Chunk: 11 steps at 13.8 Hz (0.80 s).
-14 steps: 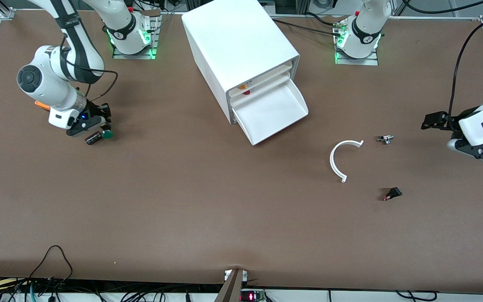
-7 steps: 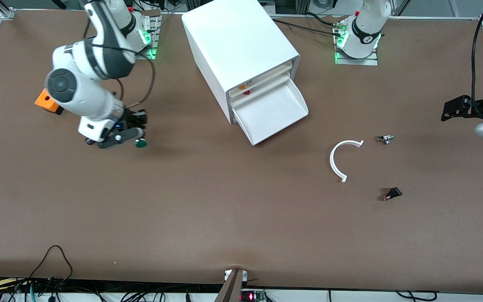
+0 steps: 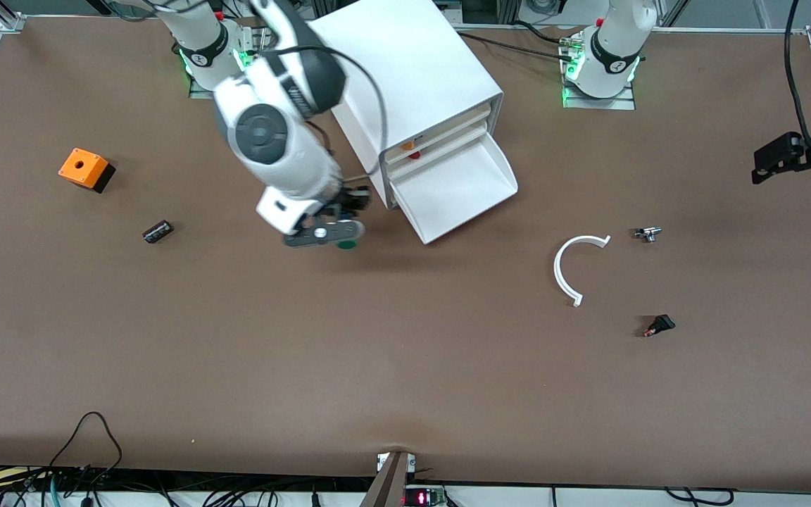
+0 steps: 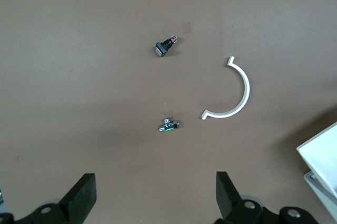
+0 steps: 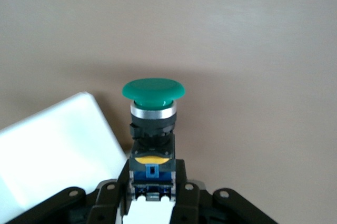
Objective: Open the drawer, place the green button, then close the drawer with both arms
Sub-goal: 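Carry the green button with the right gripper over the open drawer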
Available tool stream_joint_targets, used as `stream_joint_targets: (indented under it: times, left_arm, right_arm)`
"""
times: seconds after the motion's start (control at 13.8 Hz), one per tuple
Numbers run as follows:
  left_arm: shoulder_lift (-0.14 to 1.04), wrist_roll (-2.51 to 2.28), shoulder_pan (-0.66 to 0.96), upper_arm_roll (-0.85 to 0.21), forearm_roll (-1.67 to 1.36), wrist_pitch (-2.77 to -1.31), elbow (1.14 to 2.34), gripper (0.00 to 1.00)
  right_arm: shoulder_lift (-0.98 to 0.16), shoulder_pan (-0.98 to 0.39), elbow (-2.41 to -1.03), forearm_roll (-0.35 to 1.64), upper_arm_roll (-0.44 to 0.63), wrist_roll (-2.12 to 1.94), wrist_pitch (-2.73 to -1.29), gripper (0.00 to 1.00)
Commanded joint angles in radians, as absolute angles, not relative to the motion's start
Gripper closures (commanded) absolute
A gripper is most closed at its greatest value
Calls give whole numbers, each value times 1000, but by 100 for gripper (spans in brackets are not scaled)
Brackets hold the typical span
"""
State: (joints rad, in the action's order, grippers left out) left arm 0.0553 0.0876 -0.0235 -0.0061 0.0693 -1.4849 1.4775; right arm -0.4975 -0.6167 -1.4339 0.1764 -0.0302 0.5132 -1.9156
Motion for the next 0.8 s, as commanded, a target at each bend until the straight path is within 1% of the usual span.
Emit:
stream_joint_targets:
  times: [0.0,0.07,0.22,0.29,0.43,0.58,0.72]
  left_arm:
    - [11,32,0,11,77,-1486,1532,0]
    - [15,23,-5,11,65,-1483,1534,0]
    - [26,38,-9,9,71,-1474,1529,0]
    - [31,40,-11,5,72,-1470,1528,0]
    - [34,38,-9,0,71,-1454,1528,0]
    - [63,35,-3,-2,74,-1425,1520,0]
    - [66,23,-3,0,69,-1425,1522,0]
  right_arm:
    - [-688,-696,-1166,195,-17,690,-1888,100]
    - [-725,-725,-1134,198,-18,745,-1923,100]
    - [-770,-780,-1129,198,-17,858,-2029,100]
    - [-787,-804,-1127,195,-17,899,-2057,100]
    - [-813,-833,-1127,195,-17,963,-2078,100]
    - [-822,-859,-1132,198,-18,1014,-2079,100]
    - [-825,-882,-1144,201,-17,1060,-2075,100]
